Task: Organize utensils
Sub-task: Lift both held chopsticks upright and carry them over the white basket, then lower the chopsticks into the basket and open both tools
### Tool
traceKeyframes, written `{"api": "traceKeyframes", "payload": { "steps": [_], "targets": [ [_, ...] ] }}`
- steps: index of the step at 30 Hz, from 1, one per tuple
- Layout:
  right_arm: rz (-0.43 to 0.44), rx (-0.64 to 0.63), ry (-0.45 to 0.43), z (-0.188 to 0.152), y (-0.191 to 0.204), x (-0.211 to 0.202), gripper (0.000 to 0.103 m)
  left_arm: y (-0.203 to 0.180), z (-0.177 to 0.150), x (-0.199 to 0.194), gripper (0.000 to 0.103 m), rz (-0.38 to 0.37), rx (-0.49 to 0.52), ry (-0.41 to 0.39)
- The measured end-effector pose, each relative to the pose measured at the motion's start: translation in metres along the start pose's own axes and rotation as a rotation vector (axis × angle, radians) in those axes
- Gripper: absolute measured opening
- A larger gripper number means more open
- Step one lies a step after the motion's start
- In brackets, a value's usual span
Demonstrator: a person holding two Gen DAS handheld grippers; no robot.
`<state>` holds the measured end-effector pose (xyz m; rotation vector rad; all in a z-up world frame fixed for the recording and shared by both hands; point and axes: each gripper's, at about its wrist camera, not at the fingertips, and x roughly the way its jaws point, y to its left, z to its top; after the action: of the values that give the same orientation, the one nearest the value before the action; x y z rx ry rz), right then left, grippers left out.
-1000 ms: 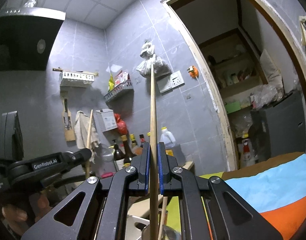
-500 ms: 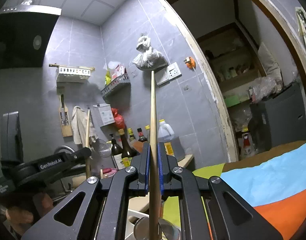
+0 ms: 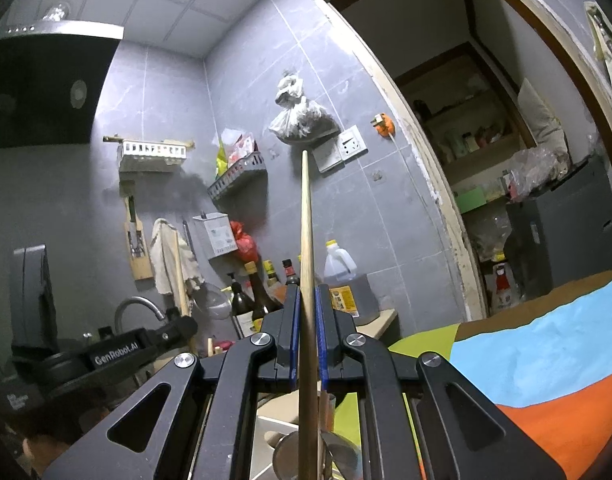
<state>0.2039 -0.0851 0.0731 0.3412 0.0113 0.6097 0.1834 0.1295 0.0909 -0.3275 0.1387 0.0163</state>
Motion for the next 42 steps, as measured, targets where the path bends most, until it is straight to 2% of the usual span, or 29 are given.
{"api": "traceKeyframes", "payload": {
  "steps": [10,20,36,39,42],
  "targets": [
    [-0.04,-0.006,-0.021,-0.004,0.005,0.002,0.006,0.001,-0.002,0.0,0.004,0.0,-0.005,0.0],
    [-0.091,-0.084,-0.025,-0.017,0.016,0.002,0.006,0.001,-0.003,-0.002,0.004,-0.007,-0.017,0.002],
    [-0.081,-0.114,0.044,-0.016,0.014,-0.008,0.007,-0.008,-0.022,-0.001,0.005,-0.021,0.031,0.106],
    [-0.078,-0.111,0.046,-0.015,0.014,-0.01,0.01,-0.006,-0.025,-0.001,0.006,-0.027,0.028,0.125],
    [-0.079,-0.107,0.047,-0.015,0.013,-0.01,0.018,-0.006,-0.026,-0.003,0.006,-0.028,0.027,0.138]
  ]
}}
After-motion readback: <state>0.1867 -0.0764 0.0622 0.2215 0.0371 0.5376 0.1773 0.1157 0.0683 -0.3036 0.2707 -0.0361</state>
